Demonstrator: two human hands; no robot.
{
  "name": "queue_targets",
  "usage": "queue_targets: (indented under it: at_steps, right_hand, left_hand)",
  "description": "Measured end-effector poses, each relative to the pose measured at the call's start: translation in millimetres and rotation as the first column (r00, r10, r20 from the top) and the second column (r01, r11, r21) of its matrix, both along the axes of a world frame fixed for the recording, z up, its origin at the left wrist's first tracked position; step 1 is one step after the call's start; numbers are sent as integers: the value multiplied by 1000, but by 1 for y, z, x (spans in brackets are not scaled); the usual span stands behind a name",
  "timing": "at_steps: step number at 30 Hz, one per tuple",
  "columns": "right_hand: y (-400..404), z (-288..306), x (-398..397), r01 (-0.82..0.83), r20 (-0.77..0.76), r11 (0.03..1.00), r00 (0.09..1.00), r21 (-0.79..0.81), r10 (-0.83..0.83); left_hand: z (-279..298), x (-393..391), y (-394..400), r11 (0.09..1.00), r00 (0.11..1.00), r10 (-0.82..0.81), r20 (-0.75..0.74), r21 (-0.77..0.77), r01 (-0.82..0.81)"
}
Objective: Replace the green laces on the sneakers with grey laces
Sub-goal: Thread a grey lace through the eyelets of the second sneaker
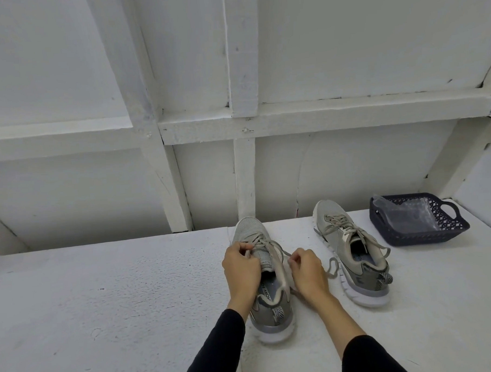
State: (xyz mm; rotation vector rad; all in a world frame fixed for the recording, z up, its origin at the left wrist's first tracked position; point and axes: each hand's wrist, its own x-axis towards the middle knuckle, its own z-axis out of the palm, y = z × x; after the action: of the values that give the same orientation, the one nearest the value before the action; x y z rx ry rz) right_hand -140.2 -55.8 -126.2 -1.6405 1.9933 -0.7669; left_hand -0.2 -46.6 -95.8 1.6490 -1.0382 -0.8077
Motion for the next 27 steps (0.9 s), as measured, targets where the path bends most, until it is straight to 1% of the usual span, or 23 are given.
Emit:
queue_targets:
  at_steps: [2, 4, 5, 7, 8, 10, 13, 16, 19, 21, 25, 27]
  right_hand:
    - [-8, 14, 5, 79, 196, 994, 979, -77, -63]
    - [-17, 36, 12, 114, 381, 984, 923, -139, -53]
    - [-22, 48, 16, 114, 452, 980, 892, -162, -29]
    - [-26, 66, 23, 100, 533, 977, 846, -186, 15]
    - [-26, 71, 26, 88, 537, 976, 843, -197, 32]
    - [-25, 71, 32, 49, 491, 979, 870, -196, 55]
    - [-20, 64, 43, -64, 365, 990, 925, -129, 107]
    - [-16, 59, 52, -155, 252, 981, 951, -115, 179]
    - [-15, 58, 58, -232, 119, 968, 963, -96, 243]
    - [-14, 57, 59, -266, 56, 961, 961, -81, 271]
    - [-14, 51, 63, -328, 39, 941, 943, -87, 332]
    - [-15, 49, 63, -338, 41, 937, 939, -88, 343]
  left_hand:
    - [-2, 2, -1, 1000, 996, -19, 83, 18, 17]
    - [-3, 4, 0, 997, 985, -25, 169, 72, 13]
    - [-2, 5, 1, 996, 984, -24, 176, 88, 9]
    - [0, 7, 3, 995, 988, -28, 150, 99, 13]
    - [2, 9, 5, 995, 991, -32, 132, 101, 18]
    - [5, 14, 8, 995, 995, -44, 89, 91, 35]
    - [4, 30, 8, 995, 997, -81, -10, 56, 81]
    - [-4, 48, 2, 985, 977, -110, -182, 109, 131]
    - [-5, 59, 1, 971, 901, -128, -414, 133, 199]
    - [-4, 62, 3, 964, 849, -151, -507, 114, 239]
    - [-3, 64, 7, 961, 768, -148, -623, 92, 259]
    - [-4, 65, 7, 960, 754, -149, -640, 89, 265]
